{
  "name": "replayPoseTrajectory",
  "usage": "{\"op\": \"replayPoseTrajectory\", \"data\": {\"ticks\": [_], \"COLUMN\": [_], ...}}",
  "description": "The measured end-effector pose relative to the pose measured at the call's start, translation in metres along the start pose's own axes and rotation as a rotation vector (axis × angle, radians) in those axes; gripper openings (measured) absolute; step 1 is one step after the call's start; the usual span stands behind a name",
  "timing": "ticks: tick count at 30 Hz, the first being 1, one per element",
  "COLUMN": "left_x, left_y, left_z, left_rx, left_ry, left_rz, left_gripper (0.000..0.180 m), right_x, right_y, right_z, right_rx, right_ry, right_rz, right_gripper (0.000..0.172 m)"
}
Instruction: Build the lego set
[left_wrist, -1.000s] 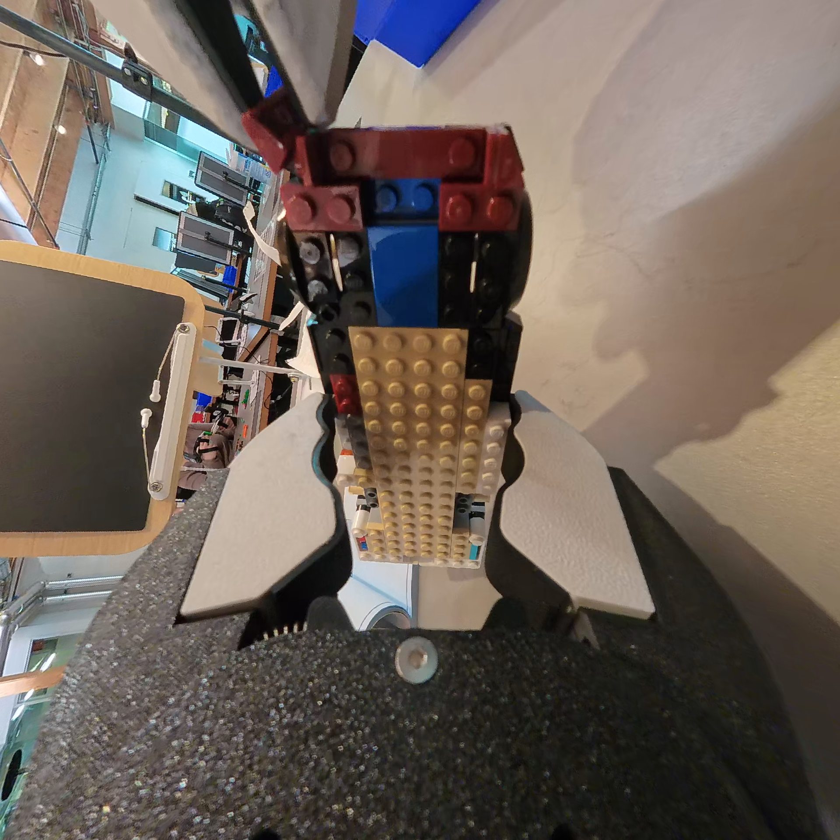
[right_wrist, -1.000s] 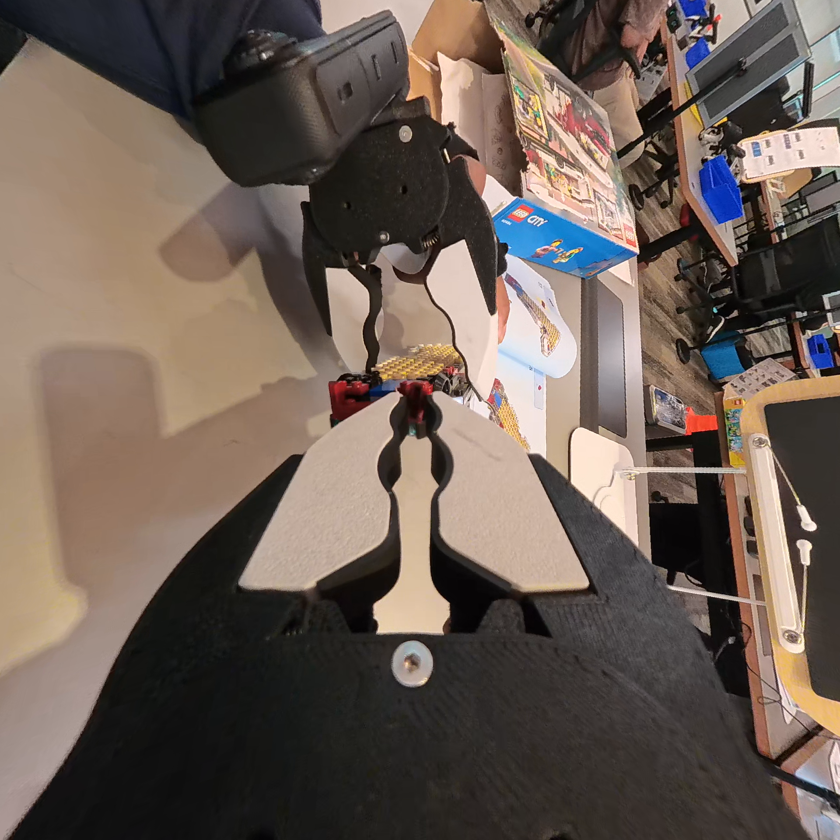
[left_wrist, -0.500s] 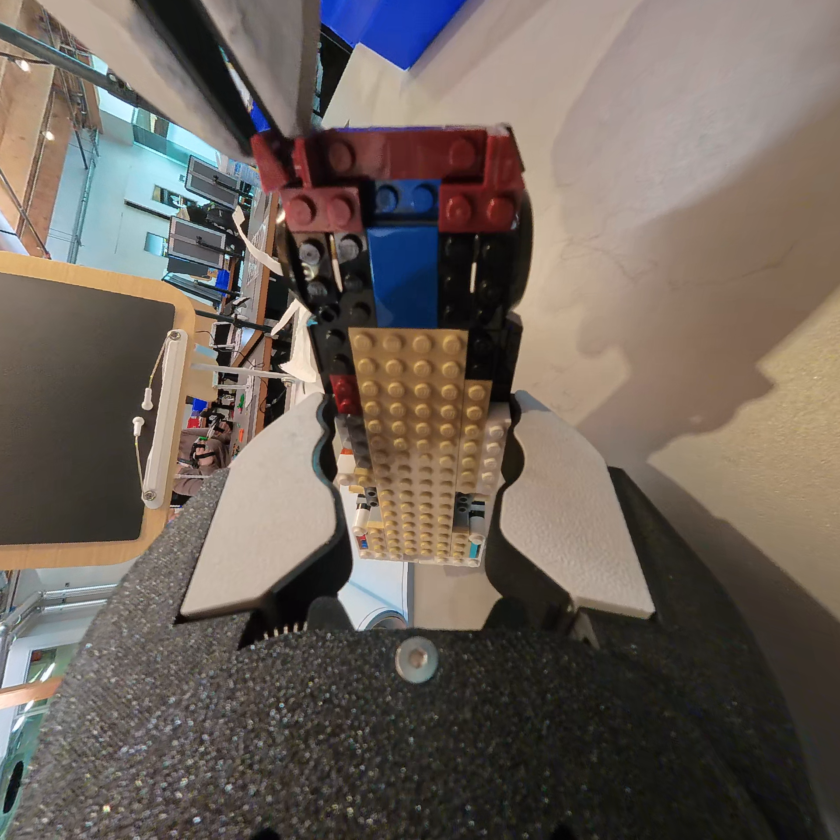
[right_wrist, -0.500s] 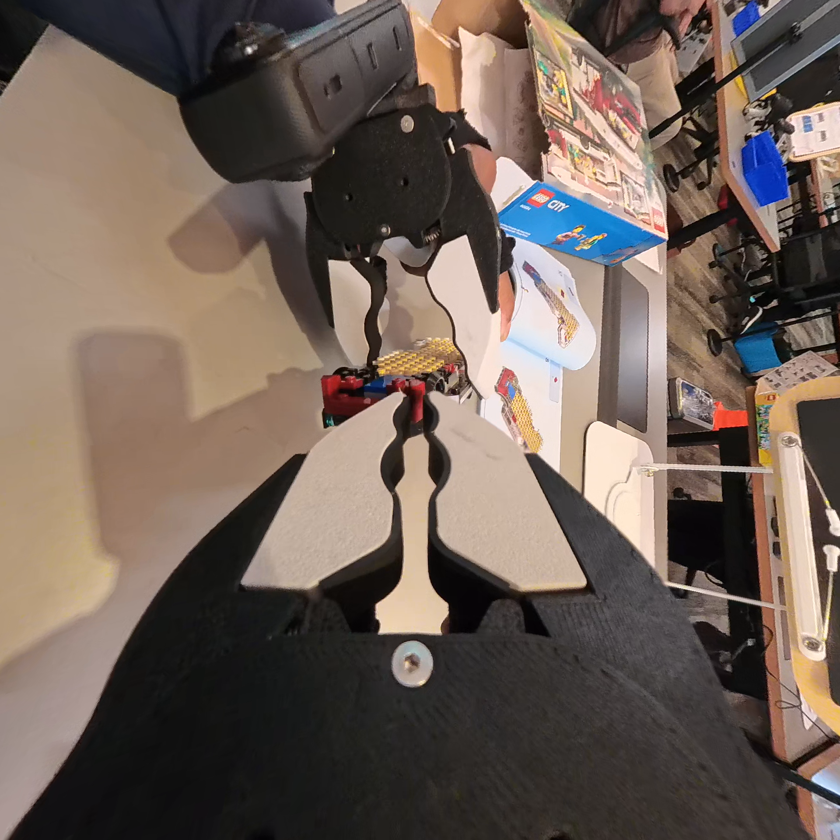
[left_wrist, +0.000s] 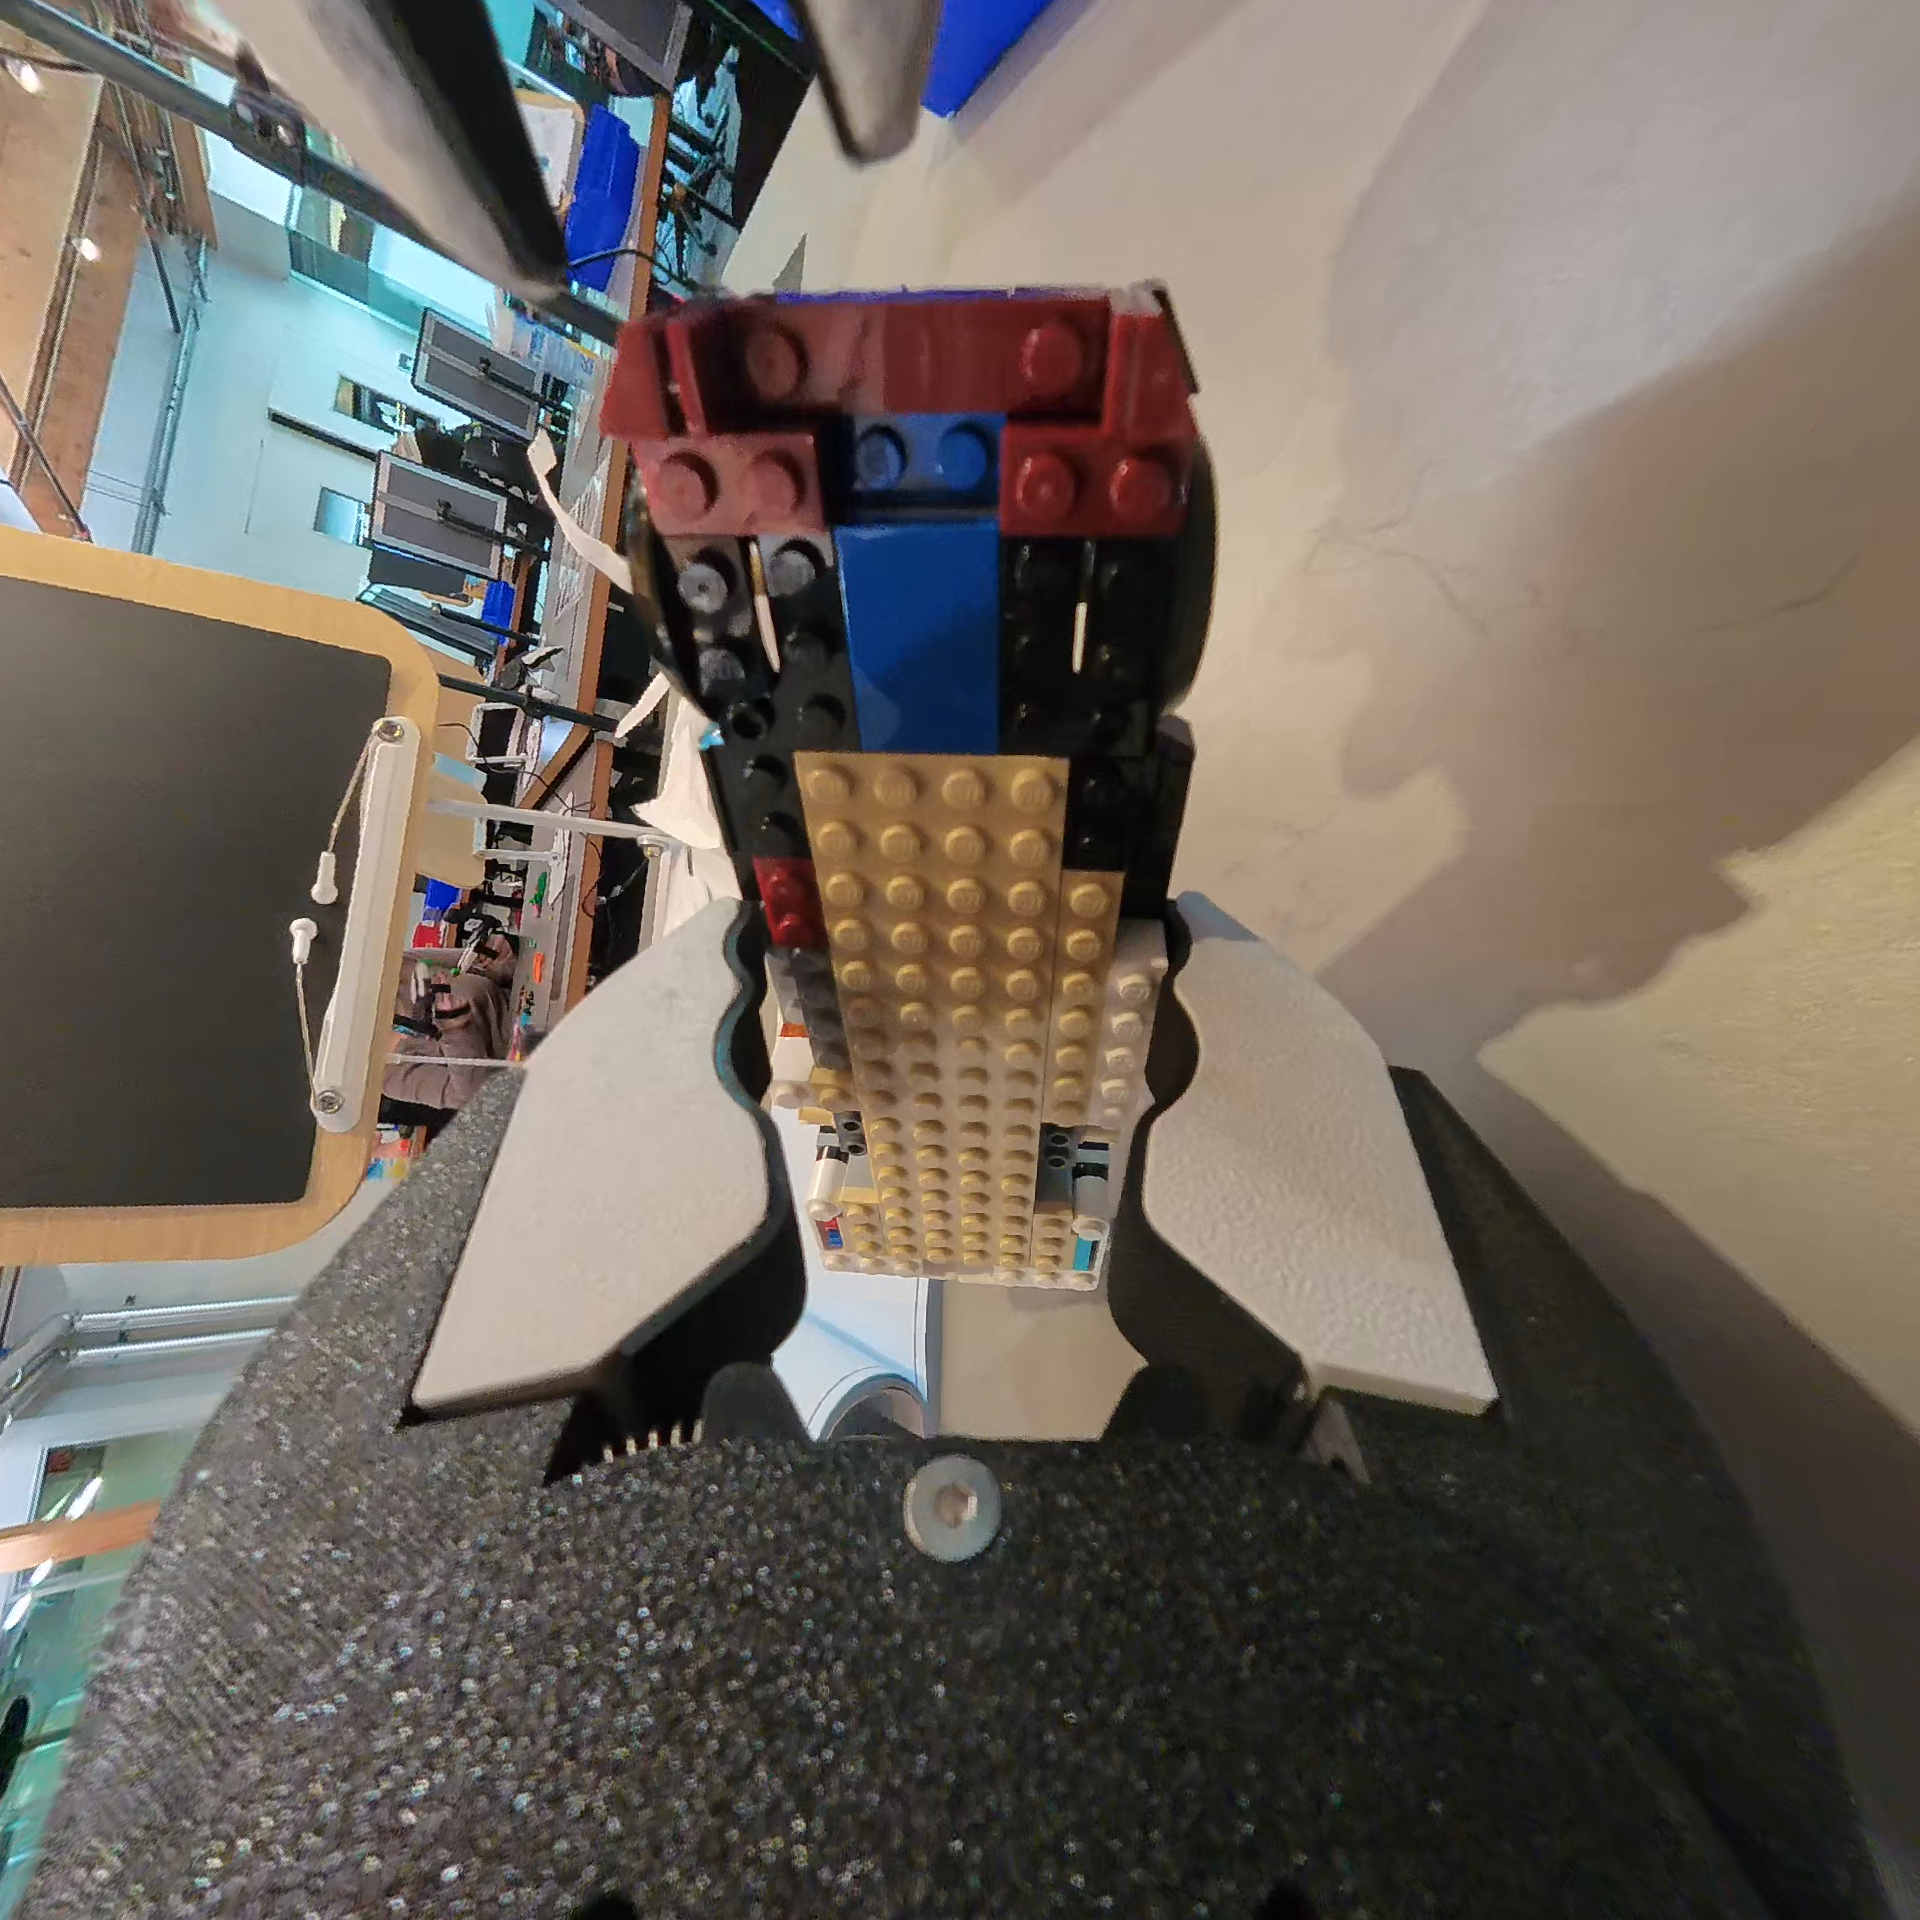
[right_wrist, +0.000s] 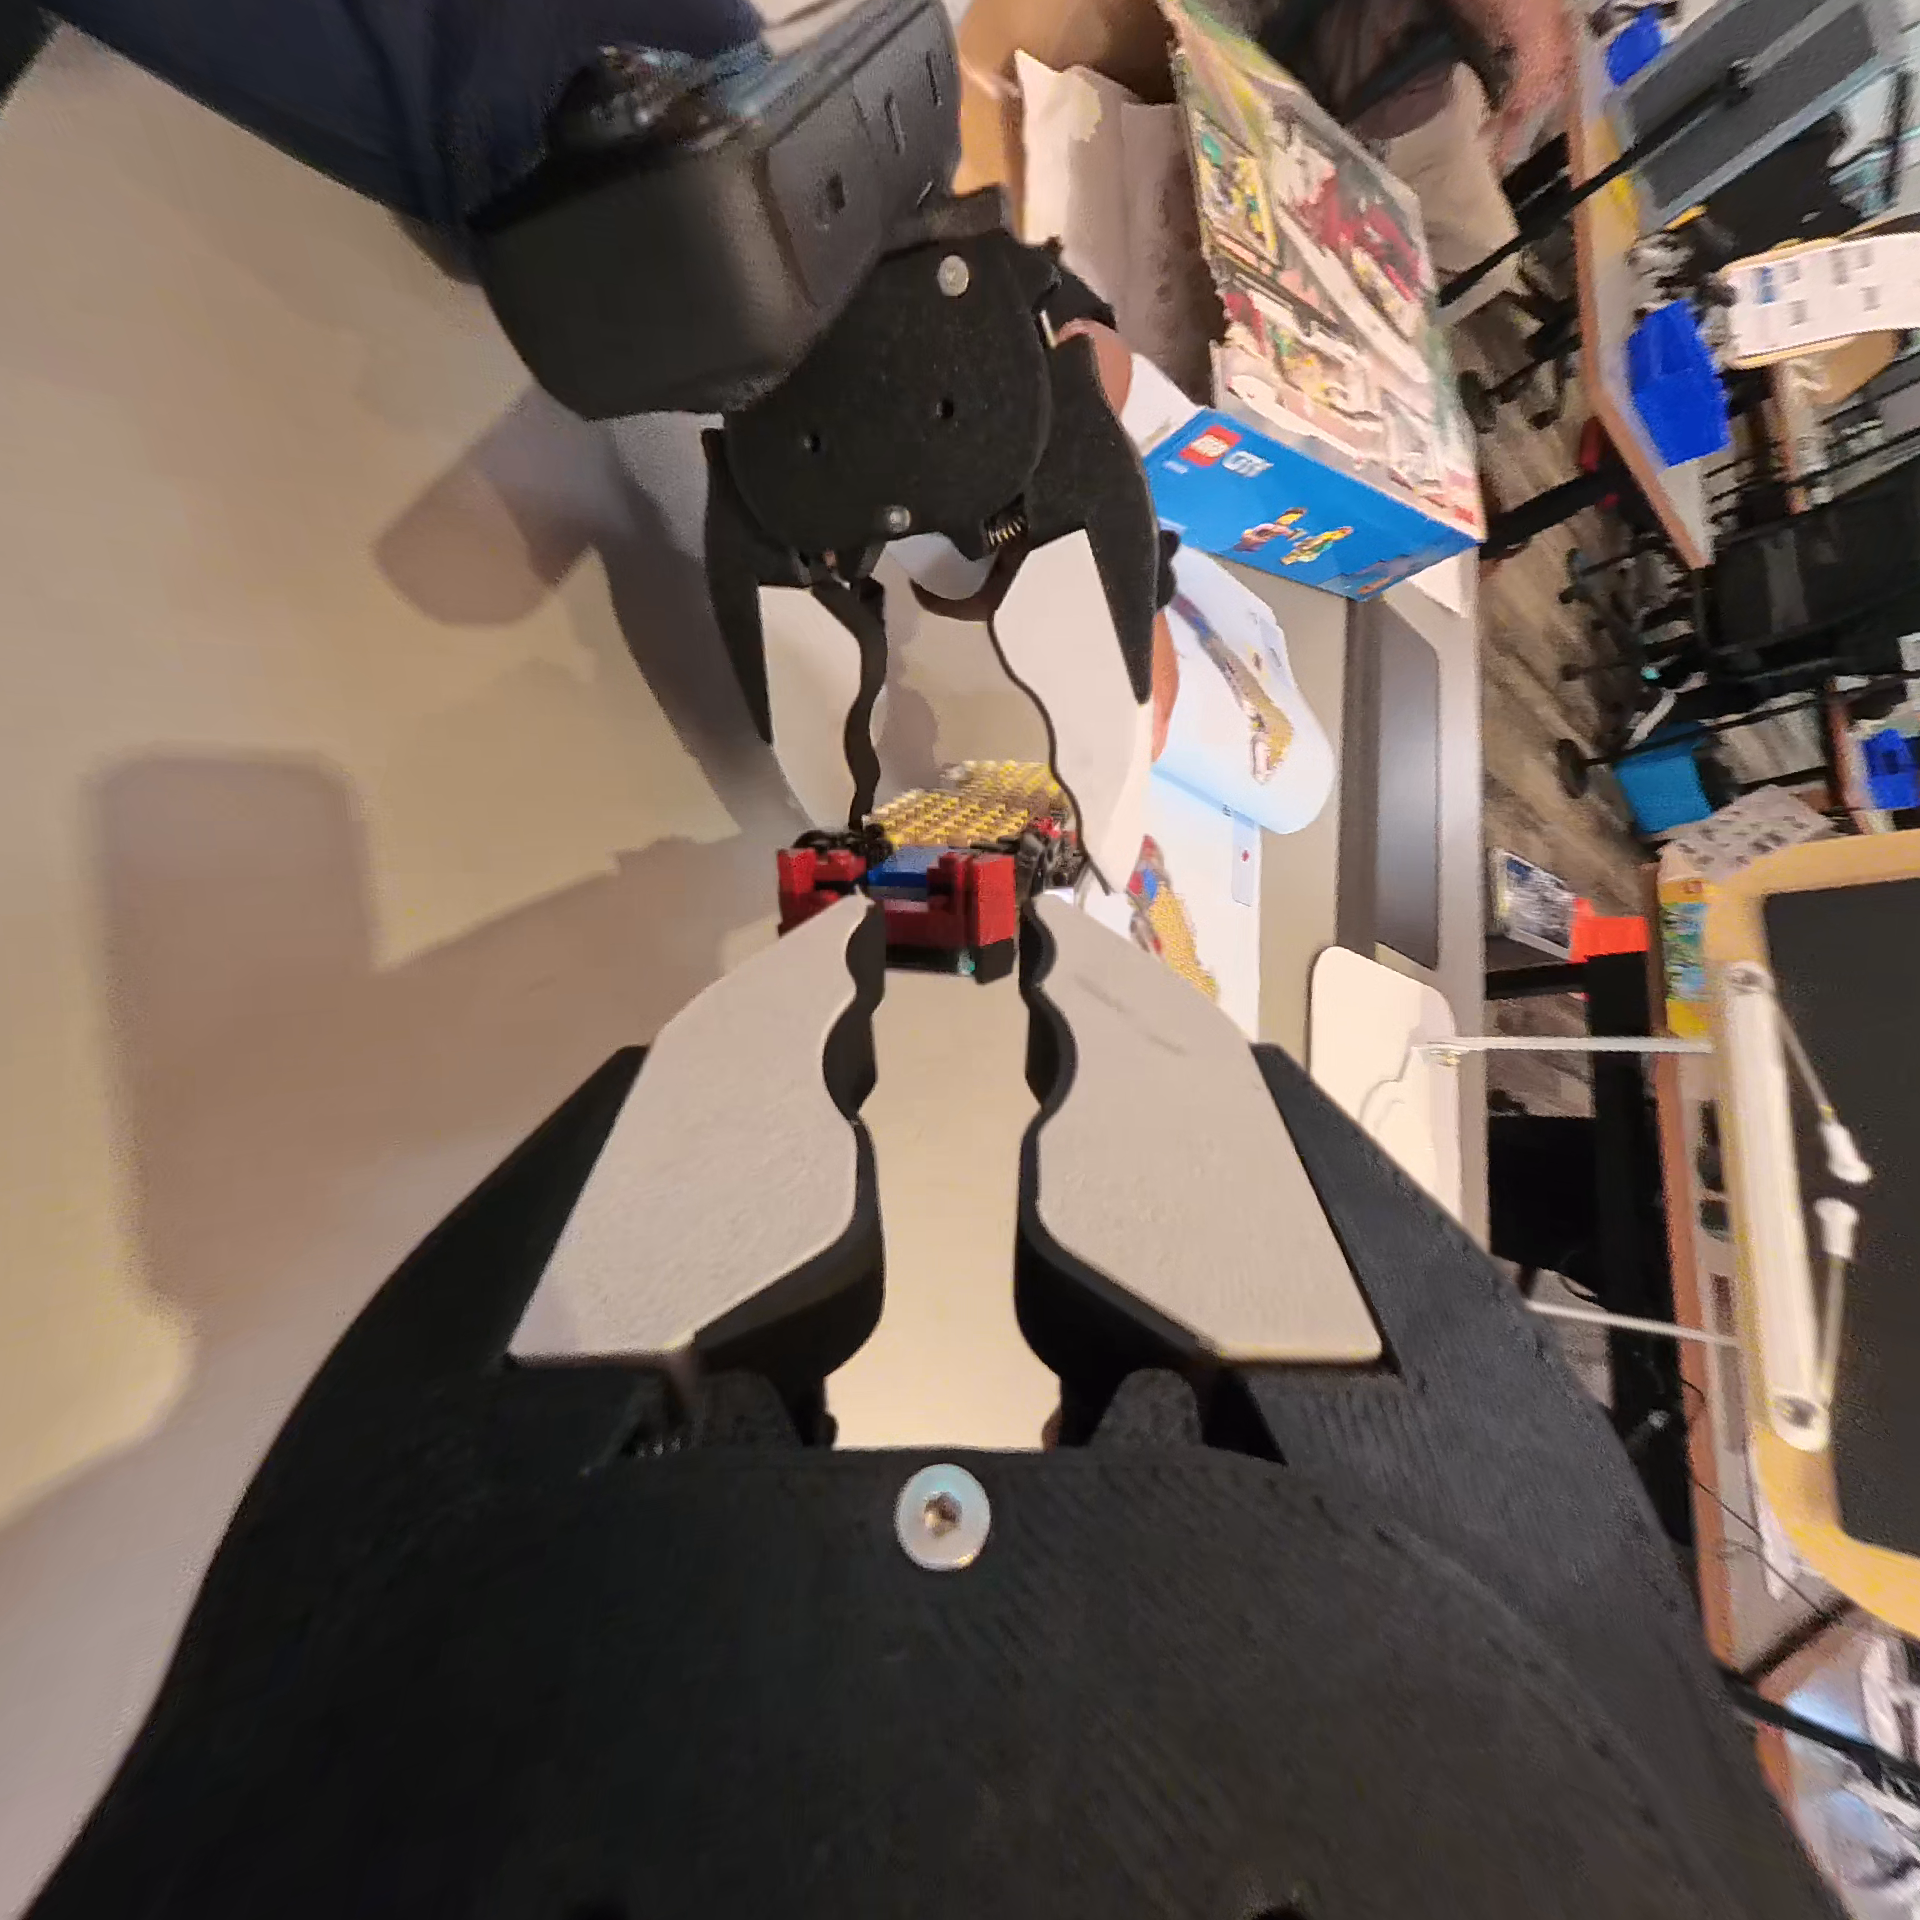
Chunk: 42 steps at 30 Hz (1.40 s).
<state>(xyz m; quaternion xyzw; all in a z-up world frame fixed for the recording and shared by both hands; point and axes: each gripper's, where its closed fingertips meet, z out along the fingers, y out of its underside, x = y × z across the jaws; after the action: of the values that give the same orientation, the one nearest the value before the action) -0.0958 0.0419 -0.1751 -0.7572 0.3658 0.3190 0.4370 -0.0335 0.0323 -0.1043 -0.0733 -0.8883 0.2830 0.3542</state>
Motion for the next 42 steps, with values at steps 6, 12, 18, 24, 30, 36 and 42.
{"op": "replayPoseTrajectory", "data": {"ticks": [6, 12, 18, 24, 30, 36, 42], "left_x": [-0.004, -0.003, -0.004, -0.004, -0.005, -0.005, -0.005], "left_y": [0.001, 0.001, 0.002, 0.004, 0.004, 0.004, 0.005], "left_z": [0.000, 0.001, 0.001, 0.001, 0.000, 0.000, 0.000], "left_rx": [-0.011, -0.018, -0.023, -0.034, -0.036, -0.031, -0.030], "left_ry": [-0.011, -0.005, -0.004, -0.002, -0.004, 0.005, 0.007], "left_rz": [-0.018, -0.027, -0.035, -0.037, -0.044, -0.057, -0.064], "left_gripper": [0.072, 0.072, 0.072, 0.072, 0.072, 0.072, 0.072], "right_x": [-0.002, -0.007, -0.002, 0.001, 0.000, 0.000, 0.001], "right_y": [0.003, 0.012, 0.009, 0.008, 0.010, 0.012, 0.012], "right_z": [-0.004, 0.009, 0.020, 0.022, 0.023, 0.023, 0.023], "right_rx": [0.012, -0.097, -0.126, -0.122, -0.132, -0.134, -0.130], "right_ry": [0.208, 0.306, 0.347, 0.353, 0.338, 0.343, 0.341], "right_rz": [-0.007, -0.152, -0.253, -0.249, -0.248, -0.248, -0.248], "right_gripper": [0.045, 0.070, 0.068, 0.062, 0.054, 0.053, 0.053]}}
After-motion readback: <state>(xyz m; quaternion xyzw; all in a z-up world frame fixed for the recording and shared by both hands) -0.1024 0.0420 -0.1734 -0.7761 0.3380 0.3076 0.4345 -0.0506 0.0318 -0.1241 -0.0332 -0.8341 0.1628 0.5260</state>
